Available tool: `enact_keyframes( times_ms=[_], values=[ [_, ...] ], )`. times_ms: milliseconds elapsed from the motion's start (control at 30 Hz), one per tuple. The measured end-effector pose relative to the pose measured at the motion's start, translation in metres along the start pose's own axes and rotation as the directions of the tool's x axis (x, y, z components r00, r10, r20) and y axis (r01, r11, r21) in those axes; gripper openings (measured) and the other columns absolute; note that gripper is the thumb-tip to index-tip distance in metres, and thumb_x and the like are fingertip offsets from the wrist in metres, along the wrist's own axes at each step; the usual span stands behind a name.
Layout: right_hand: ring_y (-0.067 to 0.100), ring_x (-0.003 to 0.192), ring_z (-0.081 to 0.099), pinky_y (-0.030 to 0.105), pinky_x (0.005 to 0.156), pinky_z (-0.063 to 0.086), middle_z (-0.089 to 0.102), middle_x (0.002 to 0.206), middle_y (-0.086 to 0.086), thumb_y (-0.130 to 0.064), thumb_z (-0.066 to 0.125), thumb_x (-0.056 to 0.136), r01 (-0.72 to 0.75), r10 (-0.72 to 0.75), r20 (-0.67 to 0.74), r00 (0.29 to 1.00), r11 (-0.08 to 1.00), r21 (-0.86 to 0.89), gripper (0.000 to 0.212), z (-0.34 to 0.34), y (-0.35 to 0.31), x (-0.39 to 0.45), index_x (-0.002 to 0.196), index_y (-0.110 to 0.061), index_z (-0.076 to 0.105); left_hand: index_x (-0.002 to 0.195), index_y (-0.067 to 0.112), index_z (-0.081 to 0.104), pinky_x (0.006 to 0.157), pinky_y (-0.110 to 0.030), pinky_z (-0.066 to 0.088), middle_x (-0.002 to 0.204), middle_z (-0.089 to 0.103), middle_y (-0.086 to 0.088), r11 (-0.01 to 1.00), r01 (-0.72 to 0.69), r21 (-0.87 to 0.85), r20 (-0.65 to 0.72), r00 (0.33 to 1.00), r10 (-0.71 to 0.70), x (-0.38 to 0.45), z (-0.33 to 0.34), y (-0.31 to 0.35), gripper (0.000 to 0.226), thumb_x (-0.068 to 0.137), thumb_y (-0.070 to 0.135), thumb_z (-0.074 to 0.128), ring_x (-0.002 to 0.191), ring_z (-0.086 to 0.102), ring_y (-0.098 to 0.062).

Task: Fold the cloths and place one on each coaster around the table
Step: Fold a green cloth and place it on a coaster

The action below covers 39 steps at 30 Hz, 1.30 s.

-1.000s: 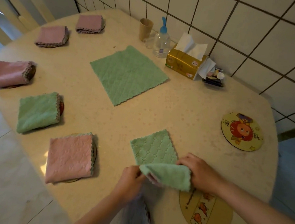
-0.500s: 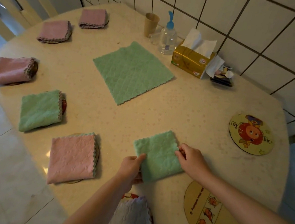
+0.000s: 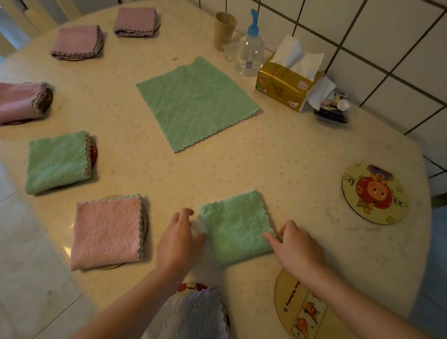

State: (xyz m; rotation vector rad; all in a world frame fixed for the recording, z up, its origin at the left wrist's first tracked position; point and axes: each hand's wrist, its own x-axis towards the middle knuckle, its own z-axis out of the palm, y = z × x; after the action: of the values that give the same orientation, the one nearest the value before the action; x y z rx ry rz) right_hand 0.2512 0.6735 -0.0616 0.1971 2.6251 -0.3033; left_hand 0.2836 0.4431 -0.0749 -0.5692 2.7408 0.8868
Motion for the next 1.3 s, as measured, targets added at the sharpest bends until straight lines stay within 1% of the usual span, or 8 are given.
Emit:
enact_keyframes(
  times_ms=[200,333,500,700,867,1000,1167,1300],
  values=[
    [0.014,0.068,0.061,0.026,0.049,0.045,0.059,0.092,0.001,-0.053,0.061,0.082,-0.166,0.133,0.163,0.978,0.964,0.206,0.047,0.001,-0.018,0.009,0.104,-0.013,0.048,0.135,0.016,0.044,0.101,-0.038,0.042,0.133,0.049,-0.005,0.978,-0.205,0.034,0.079,0.976,0.202,0.042,-0.002,0.014,0.042,0.094,0.022,0.051,0.121,0.044,-0.022],
    [0.017,0.065,0.067,0.026,0.047,0.051,0.064,0.094,0.004,-0.042,0.07,0.079,-0.271,0.196,0.243,0.95,0.904,0.331,0.048,0.011,-0.022,0.018,0.108,-0.009,0.053,0.124,0.015,0.054,0.095,-0.035,0.042,0.12,0.053,-0.006,0.946,-0.237,0.219,0.195,0.961,0.196,0.055,0.001,0.025,0.035,0.09,0.025,0.058,0.11,0.044,-0.024],
    [0.019,0.071,0.066,0.029,0.06,0.056,0.068,0.088,0.008,-0.031,0.075,0.077,-0.312,0.208,0.262,0.942,0.831,0.46,0.032,0.011,-0.021,0.018,0.094,-0.008,0.061,0.11,0.013,0.06,0.086,-0.037,0.051,0.109,0.06,-0.009,0.997,-0.037,0.064,0.191,0.981,0.024,0.057,0.003,0.031,0.026,0.084,0.016,0.064,0.1,0.055,-0.025],
    [0.021,0.077,0.063,0.028,0.059,0.054,0.067,0.093,0.012,-0.014,0.076,0.076,-0.429,0.235,0.359,0.903,0.51,0.746,0.026,0.0,-0.015,0.019,0.095,-0.004,0.062,0.097,0.009,0.066,0.068,-0.029,0.045,0.089,0.062,-0.007,0.987,0.079,-0.142,0.233,0.972,-0.044,0.052,-0.006,0.032,0.017,0.081,0.01,0.064,0.085,0.057,-0.025],
    [0.032,0.091,0.066,0.047,0.082,0.056,0.067,0.1,0.016,-0.006,0.065,0.082,-0.416,0.143,0.392,0.909,0.246,0.876,0.017,-0.016,0.005,-0.001,0.099,-0.005,0.061,0.088,0.008,0.063,0.082,-0.044,0.057,0.09,0.063,-0.01,0.908,0.174,-0.381,0.322,0.946,-0.046,0.026,-0.009,0.039,0.01,0.081,0.008,0.069,0.088,0.062,-0.027],
    [0.03,0.095,0.064,0.047,0.08,0.056,0.065,0.107,0.012,-0.01,0.067,0.084,-0.36,0.184,0.323,0.928,0.222,0.906,0.024,-0.017,0.049,-0.021,0.106,-0.01,0.058,0.088,-0.001,0.06,0.072,-0.036,0.06,0.081,0.058,-0.01,0.877,0.188,-0.442,0.405,0.914,0.008,-0.014,0.01,0.053,0.013,0.081,0.002,0.07,0.075,0.06,-0.021],
    [0.029,0.091,0.065,0.046,0.077,0.057,0.066,0.102,0.009,-0.016,0.069,0.083,-0.341,0.257,0.266,0.929,0.318,0.885,0.024,-0.007,0.101,-0.046,0.104,-0.011,0.059,0.073,0.013,0.055,0.068,-0.042,0.058,0.067,0.054,0.001,0.919,0.143,-0.367,0.455,0.889,0.043,-0.079,0.058,0.06,0.02,0.075,0.011,0.075,0.062,0.056,-0.016],
    [0.019,0.068,0.06,0.025,0.054,0.049,0.064,0.095,0.01,-0.009,0.069,0.082,-0.331,0.327,0.213,0.921,0.367,0.869,0.016,0.007,0.126,-0.063,0.094,-0.008,0.058,0.065,0.02,0.053,0.068,-0.053,0.055,0.061,0.051,0.005,0.929,0.138,-0.342,0.453,0.891,0.034,-0.11,0.091,0.054,0.024,0.057,0.031,0.073,0.061,0.053,-0.019]
  ],
)
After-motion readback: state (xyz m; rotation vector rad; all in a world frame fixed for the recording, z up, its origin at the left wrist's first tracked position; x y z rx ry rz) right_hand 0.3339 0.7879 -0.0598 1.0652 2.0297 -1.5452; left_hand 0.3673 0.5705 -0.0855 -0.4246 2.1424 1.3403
